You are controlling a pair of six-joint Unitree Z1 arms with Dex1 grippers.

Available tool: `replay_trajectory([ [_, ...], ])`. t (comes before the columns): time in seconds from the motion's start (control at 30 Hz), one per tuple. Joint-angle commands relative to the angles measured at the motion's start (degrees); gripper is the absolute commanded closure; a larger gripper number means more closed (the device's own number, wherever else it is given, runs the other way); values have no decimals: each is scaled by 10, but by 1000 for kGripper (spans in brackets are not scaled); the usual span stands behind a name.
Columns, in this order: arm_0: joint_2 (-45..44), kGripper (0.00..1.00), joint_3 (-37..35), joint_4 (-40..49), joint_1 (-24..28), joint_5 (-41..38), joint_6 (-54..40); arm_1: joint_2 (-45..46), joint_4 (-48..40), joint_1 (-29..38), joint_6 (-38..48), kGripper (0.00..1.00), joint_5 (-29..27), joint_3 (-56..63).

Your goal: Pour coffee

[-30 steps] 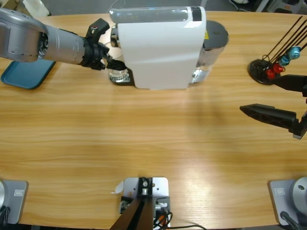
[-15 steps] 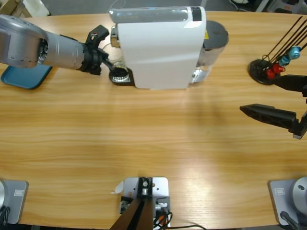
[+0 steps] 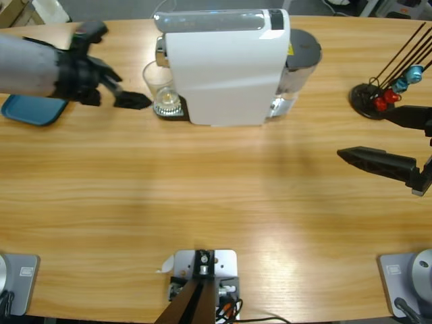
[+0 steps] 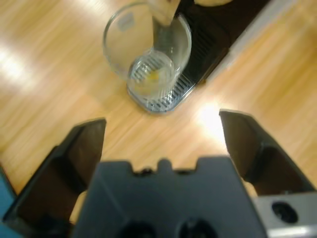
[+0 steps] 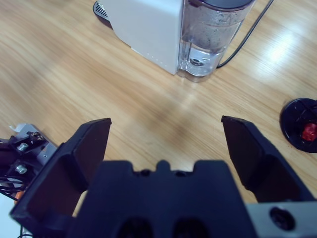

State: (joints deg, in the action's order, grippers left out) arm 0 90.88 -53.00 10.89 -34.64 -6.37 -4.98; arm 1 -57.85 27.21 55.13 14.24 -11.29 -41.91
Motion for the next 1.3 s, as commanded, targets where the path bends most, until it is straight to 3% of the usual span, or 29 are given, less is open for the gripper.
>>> replay_trajectory([
  [0.03,-135,13,-19,206,26,-15,24,-20,13,-40,-25,229,10,-9],
  [0.07,-140,13,-25,216,26,-15,26,-26,5,-62,-45,486,22,-14],
  [0.1,-144,17,-31,224,26,-15,29,-38,3,-79,-63,667,25,-24],
  [0.13,-146,22,-28,226,26,-15,31,-58,2,-97,-84,940,20,-45],
  [0.17,-150,26,-20,223,25,-13,32,-76,1,-112,-102,1000,14,-67],
  [0.37,-149,60,-14,197,23,-8,31,-220,10,-171,-180,1000,4,-242],
  [0.57,-102,64,38,130,17,-8,36,-300,14,-194,-221,1000,53,-306],
  [0.67,-101,64,38,121,19,-7,36,-343,56,-194,-253,1000,66,-355],
  [1.03,-97,64,39,119,20,-5,37,-417,128,-204,-272,1000,77,-487],
  [1.3,-96,64,39,119,20,-5,36,-419,160,-186,-268,1000,87,-497],
])
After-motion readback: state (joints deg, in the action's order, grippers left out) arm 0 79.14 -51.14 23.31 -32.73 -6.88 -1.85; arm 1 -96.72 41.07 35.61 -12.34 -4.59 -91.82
